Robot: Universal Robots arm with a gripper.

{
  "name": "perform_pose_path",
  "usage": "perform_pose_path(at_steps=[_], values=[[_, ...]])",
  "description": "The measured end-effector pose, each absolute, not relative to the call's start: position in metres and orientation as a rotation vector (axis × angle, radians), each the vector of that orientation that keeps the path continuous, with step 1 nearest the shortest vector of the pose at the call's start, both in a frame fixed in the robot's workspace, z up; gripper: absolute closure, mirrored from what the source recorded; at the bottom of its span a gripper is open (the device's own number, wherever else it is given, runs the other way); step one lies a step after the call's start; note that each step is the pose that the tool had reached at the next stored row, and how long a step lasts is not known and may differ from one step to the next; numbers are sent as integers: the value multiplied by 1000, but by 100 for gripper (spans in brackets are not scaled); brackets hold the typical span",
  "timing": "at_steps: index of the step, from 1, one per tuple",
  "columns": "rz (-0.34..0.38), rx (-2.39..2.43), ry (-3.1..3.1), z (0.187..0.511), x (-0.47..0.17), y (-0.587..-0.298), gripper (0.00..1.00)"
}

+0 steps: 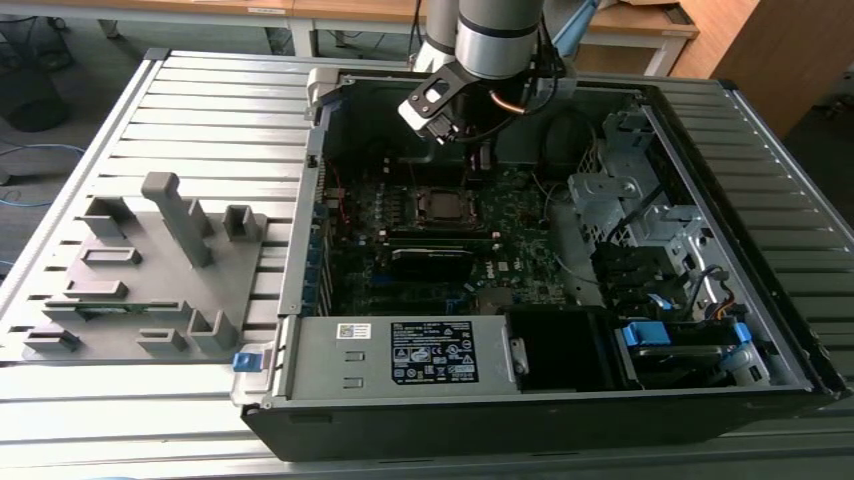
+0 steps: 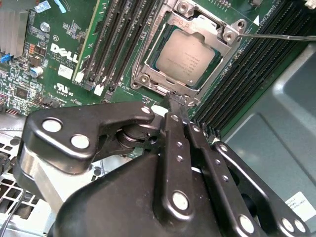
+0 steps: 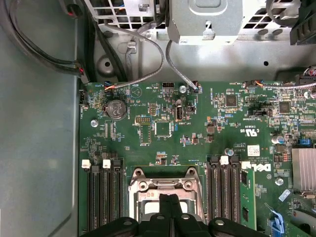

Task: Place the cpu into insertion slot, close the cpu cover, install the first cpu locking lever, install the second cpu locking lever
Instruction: 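Close the cpu cover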

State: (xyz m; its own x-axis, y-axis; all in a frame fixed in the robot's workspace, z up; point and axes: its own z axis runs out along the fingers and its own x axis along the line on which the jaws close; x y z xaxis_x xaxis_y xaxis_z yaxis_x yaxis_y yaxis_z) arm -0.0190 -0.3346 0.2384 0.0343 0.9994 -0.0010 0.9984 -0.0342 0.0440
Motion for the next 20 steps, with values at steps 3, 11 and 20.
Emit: perform_pose_path(at_steps=[3,11,20], values=[[46,2236,2160,238,-19,-335,89],[34,2241,2166,238,-19,-335,89],[19,2248,2172,238,-19,-335,89]])
